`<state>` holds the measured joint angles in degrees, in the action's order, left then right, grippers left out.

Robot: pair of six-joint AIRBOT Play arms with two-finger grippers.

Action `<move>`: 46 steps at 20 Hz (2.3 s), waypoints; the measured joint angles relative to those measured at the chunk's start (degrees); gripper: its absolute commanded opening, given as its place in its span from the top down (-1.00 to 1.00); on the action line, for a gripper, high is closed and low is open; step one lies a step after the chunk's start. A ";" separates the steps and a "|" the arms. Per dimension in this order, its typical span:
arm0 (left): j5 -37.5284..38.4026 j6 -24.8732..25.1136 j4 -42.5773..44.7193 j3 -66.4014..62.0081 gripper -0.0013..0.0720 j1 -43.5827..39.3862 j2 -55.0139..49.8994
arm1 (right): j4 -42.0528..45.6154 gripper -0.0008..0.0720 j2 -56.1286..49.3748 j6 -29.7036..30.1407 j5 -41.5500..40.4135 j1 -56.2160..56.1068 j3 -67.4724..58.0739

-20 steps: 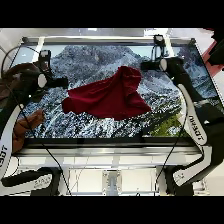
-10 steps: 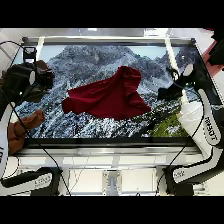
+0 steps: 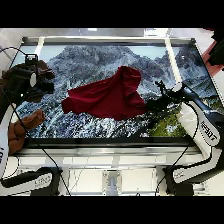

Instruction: Fold the shirts.

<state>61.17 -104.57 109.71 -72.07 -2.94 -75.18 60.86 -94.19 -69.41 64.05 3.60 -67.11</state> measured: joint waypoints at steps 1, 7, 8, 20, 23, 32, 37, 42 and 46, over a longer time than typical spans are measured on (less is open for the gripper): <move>0.00 0.00 -0.42 0.00 -0.91 0.00 0.00 | -0.50 0.11 0.00 0.07 -1.77 -0.15 0.17; 0.42 -0.09 -1.88 0.90 -0.91 0.07 0.02 | -2.73 0.87 0.00 0.39 -5.40 -0.39 0.59; 0.39 -0.96 -2.08 2.01 -0.91 0.20 0.02 | -2.91 0.87 0.00 0.42 -5.29 -0.39 0.59; -15.89 15.82 -28.83 20.20 -0.53 -2.05 0.00 | -4.15 0.87 0.00 0.50 -0.26 -0.33 0.59; -19.80 20.52 -33.88 20.68 -0.53 -3.78 -0.81 | -5.07 0.87 0.00 0.50 0.02 -0.33 0.59; -26.27 23.06 -42.64 20.63 0.93 -4.90 -6.25 | -6.36 0.88 0.11 0.50 0.44 -0.33 0.59; -24.00 23.15 -41.53 12.33 0.93 -4.70 -3.87 | -6.32 0.88 6.27 1.31 2.21 0.81 -1.01; -7.10 22.03 -29.88 -1.97 0.93 -4.59 8.66 | -7.15 0.88 21.73 1.75 8.52 7.26 -8.22; 0.26 20.22 -24.55 -10.25 0.94 -4.59 22.43 | -9.51 0.88 36.37 1.86 11.17 13.03 -16.55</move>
<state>61.43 -84.36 85.17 -82.32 -7.53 -52.75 51.35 -57.82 -67.55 75.22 16.62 -83.66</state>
